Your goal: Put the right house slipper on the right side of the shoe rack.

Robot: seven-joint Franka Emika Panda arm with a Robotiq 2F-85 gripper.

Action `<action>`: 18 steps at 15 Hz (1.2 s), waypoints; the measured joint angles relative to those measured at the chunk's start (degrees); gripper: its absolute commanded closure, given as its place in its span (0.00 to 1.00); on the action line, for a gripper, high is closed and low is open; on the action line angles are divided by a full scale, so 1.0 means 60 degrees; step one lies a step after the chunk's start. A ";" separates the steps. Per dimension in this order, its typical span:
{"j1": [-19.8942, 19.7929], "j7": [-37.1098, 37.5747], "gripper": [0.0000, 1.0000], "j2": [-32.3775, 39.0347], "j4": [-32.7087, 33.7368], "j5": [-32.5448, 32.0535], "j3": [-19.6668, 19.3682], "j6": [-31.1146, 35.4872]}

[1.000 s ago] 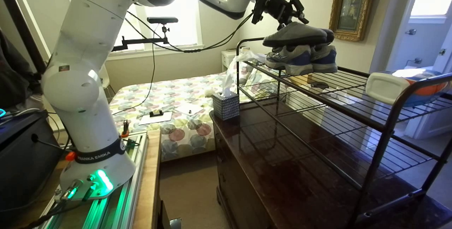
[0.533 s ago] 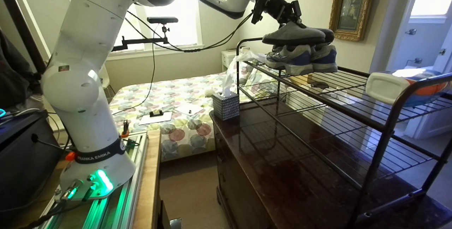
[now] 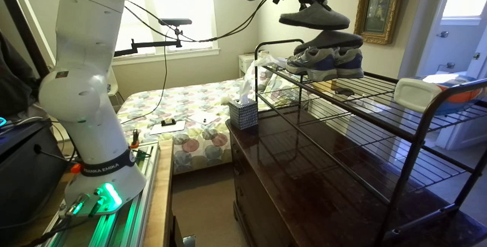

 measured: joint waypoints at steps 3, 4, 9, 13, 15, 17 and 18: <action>-0.0432 -0.1072 0.99 -0.0582 -0.0512 0.0450 0.0207 0.0734; -0.0588 -0.1447 0.99 -0.0750 -0.0711 0.0725 0.0303 0.1058; -0.1365 -0.3062 0.94 -0.1263 -0.1572 0.2784 0.0915 0.2522; -0.1184 -0.3153 0.99 -0.1309 -0.1696 0.3001 0.0656 0.2651; -0.0998 -0.3167 0.99 -0.1269 -0.1653 0.3003 0.0310 0.2867; -0.1077 -0.3434 0.99 -0.1221 -0.1544 0.3470 0.0023 0.3431; -0.1211 -0.3778 0.99 -0.1187 -0.1455 0.3896 -0.0092 0.3863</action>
